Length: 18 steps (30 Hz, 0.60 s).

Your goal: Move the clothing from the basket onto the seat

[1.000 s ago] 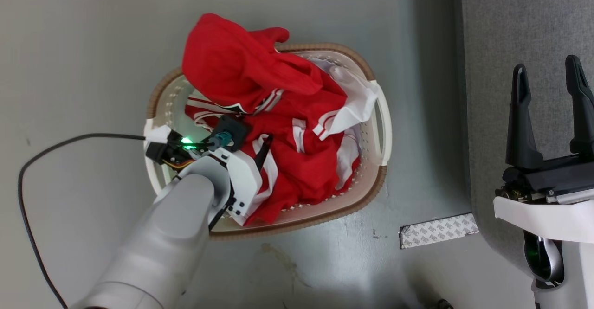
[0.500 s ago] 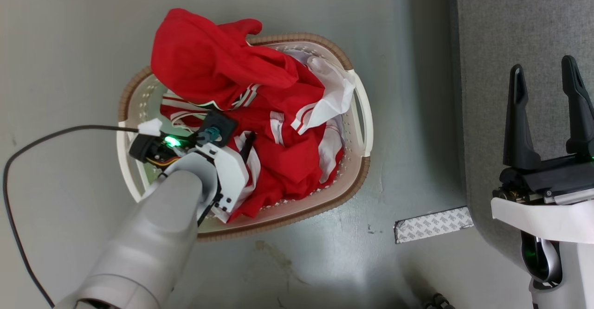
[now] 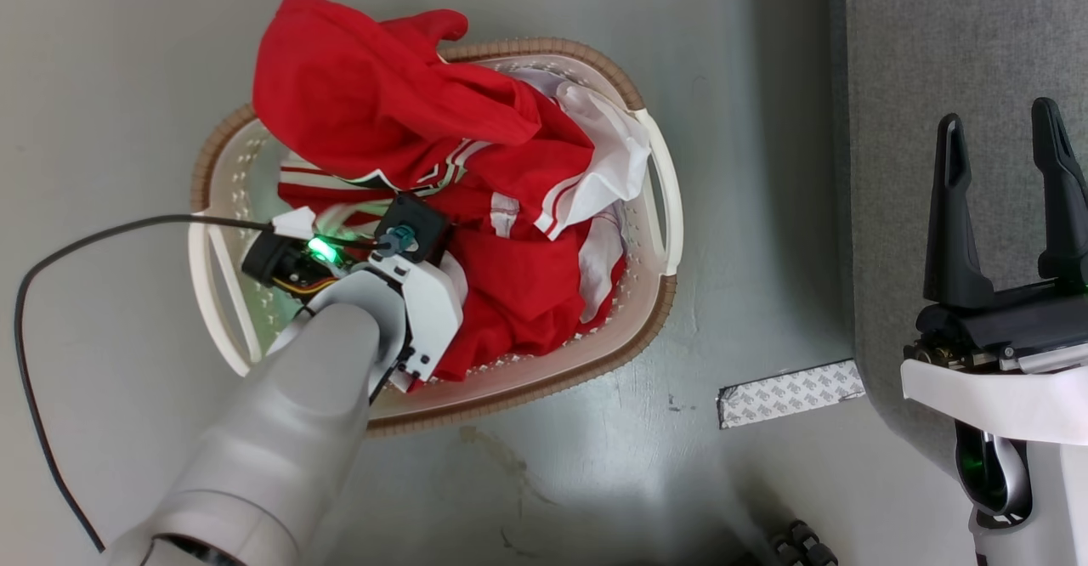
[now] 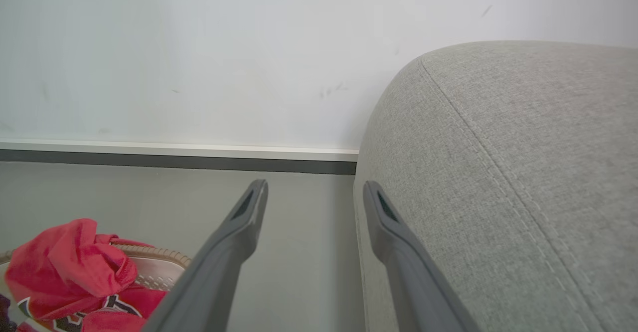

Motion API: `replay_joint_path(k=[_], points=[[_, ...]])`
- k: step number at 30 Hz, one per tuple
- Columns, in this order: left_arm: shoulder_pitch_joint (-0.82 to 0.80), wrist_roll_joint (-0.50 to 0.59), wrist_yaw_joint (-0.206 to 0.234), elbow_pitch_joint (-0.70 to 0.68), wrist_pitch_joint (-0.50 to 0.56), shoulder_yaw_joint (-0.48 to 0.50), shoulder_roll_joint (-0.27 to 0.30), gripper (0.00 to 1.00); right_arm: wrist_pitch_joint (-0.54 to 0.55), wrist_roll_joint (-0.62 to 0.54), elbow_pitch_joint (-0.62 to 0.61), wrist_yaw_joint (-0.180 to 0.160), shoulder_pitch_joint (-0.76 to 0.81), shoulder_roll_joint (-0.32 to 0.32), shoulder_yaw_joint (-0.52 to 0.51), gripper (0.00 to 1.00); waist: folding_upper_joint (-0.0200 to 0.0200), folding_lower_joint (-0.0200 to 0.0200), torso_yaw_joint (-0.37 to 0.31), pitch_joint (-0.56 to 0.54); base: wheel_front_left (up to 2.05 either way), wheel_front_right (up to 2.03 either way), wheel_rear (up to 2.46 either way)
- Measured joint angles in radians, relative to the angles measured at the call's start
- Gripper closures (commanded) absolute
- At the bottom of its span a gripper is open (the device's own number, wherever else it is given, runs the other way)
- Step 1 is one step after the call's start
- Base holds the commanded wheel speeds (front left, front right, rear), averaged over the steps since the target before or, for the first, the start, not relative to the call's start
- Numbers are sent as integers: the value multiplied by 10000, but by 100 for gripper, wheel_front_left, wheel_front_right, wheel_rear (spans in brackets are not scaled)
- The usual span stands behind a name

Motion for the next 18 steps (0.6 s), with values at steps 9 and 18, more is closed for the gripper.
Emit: replay_joint_path(k=[9, 18], points=[[428, -610, -84, -255, -456, 69, -171, 100, 2, 75, 328, 0, 45, 2, 38, 0, 0, 0, 54, -559, 0, 0, 0], [2171, -1432, -104, -2036, -667, 531, -230, 100, 0, -15, 1007, 0, 897, 10, -82, 0, 0, -1, 394, -2545, 0, 0, 0]])
